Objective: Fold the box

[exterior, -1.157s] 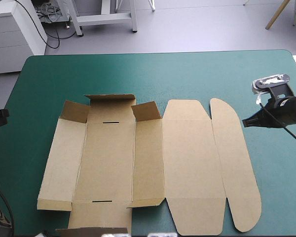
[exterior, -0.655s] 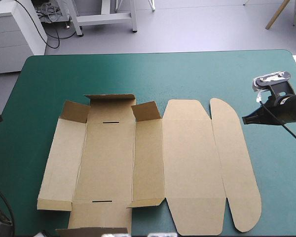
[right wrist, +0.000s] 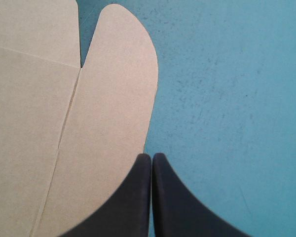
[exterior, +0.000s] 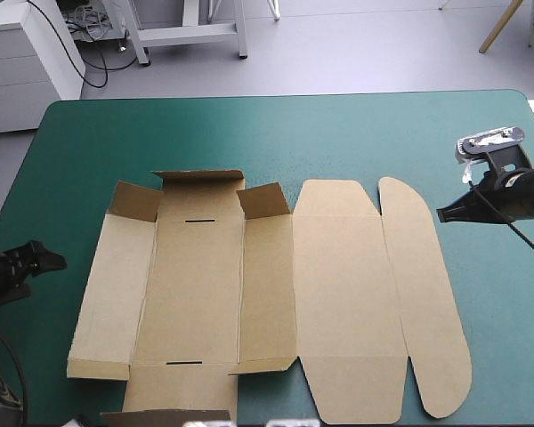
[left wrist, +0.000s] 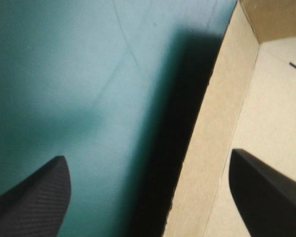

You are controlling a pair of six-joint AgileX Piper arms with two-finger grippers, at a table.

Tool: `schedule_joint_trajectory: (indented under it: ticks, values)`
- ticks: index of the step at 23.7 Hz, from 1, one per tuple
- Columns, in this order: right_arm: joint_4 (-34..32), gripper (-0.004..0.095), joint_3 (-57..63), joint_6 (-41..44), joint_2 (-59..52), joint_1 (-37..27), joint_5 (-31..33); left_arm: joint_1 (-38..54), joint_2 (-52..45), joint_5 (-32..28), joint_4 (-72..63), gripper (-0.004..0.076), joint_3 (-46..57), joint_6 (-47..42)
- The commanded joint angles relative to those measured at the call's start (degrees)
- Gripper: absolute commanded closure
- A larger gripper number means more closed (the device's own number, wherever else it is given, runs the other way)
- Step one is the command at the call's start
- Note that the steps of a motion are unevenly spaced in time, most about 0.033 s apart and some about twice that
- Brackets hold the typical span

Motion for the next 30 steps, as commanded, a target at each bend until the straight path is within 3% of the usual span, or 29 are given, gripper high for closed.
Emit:
schedule_joint_trajectory:
  ticks: [1, 11, 18, 28, 30]
  values:
    - [0.36, 0.0922, -1.48, -0.62, -1.64, -0.39, -2.67, -1.57, -1.87, 0.02, -6.63, 0.0105, 4.55, 4.66]
    - [1.07, 0.0922, -1.48, -0.77, -1.64, -0.39, -2.80, -7.53, -1.87, -3.13, -7.17, 0.0105, 16.42, 9.44]
    - [1.60, 0.0922, -1.48, -0.77, -1.64, -0.39, -3.26, -12.35, -1.87, -1.38, -7.08, 0.0134, 18.68, 10.74]
    - [1.60, 0.0922, -1.48, -0.75, -1.64, -0.39, -3.14, -14.35, -1.87, -3.63, -7.19, 0.0607, 17.94, 10.61]
    - [1.60, 0.0922, -1.48, -0.75, -1.64, -0.39, -3.14, -14.35, -1.87, -3.50, -7.10, 0.0669, 17.25, 12.38]
